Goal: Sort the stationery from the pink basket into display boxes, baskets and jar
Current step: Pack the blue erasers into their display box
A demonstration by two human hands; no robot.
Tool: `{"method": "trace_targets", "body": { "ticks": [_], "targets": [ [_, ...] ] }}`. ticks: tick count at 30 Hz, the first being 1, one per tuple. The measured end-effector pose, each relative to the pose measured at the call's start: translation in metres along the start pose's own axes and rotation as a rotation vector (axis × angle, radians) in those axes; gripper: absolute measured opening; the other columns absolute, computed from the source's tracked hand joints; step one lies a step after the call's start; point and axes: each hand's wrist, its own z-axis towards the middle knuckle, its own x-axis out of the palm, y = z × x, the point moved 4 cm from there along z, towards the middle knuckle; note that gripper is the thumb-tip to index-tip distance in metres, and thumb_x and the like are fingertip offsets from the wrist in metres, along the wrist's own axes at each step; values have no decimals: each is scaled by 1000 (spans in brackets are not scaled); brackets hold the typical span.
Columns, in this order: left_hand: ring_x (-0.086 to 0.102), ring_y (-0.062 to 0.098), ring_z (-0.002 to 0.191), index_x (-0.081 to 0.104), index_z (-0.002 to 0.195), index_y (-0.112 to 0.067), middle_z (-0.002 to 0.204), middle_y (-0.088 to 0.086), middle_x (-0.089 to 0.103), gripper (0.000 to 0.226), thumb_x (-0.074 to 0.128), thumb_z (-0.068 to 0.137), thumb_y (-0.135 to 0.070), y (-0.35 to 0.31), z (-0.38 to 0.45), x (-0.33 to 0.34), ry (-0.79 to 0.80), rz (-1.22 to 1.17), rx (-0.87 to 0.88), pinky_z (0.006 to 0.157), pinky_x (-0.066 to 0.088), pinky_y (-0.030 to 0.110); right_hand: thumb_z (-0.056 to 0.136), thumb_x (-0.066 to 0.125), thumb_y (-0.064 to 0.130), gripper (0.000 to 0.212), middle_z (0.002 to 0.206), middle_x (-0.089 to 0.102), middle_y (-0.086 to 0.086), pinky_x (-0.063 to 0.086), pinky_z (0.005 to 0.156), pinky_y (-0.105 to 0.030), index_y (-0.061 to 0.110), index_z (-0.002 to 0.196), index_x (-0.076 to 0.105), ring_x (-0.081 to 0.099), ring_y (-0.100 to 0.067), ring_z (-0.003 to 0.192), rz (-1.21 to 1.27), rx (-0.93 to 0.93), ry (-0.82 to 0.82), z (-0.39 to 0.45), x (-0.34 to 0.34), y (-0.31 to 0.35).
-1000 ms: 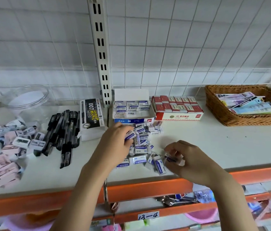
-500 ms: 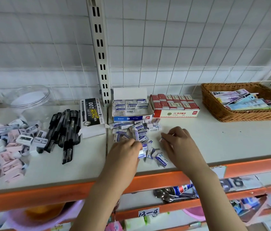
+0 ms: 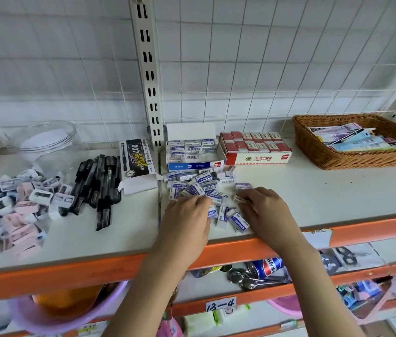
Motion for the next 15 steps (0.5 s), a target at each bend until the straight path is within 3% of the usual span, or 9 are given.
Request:
{"method": "trace_targets", "body": {
  "ticks": [5,9,12,15],
  "targets": [
    [51,7,106,45,130,-19,121,-7,55,34,43,98,-29,0,1,-6,-46,-103,-82,84,35,14,85,62,4,26,95,65,-13,46,74,-34,5,111,66,59,-33,87,19,19,-15,2,-8,-7],
    [49,8,113,46,133,-20,127,-7,54,36,46,97,-26,-7,11,-4,-59,-104,-119,92,36,17,83,64,0,21,93,68,-12,50,68,-35,4,104,68,61,-33,80,12,-73,-65,17,-20,-11],
    [52,12,113,51,131,-18,125,-5,58,36,50,95,-20,-12,18,-5,-67,-65,-128,94,36,21,84,62,-1,20,93,68,-13,49,69,-34,3,103,68,61,-35,82,-2,-158,-1,35,-20,-12],
    [56,18,109,56,127,-16,119,-2,62,36,56,91,-14,-14,23,-6,-94,-37,-143,91,41,28,89,54,4,25,106,65,-11,44,76,-32,8,113,60,57,-31,96,6,-150,199,46,-9,-15]
  ]
}}
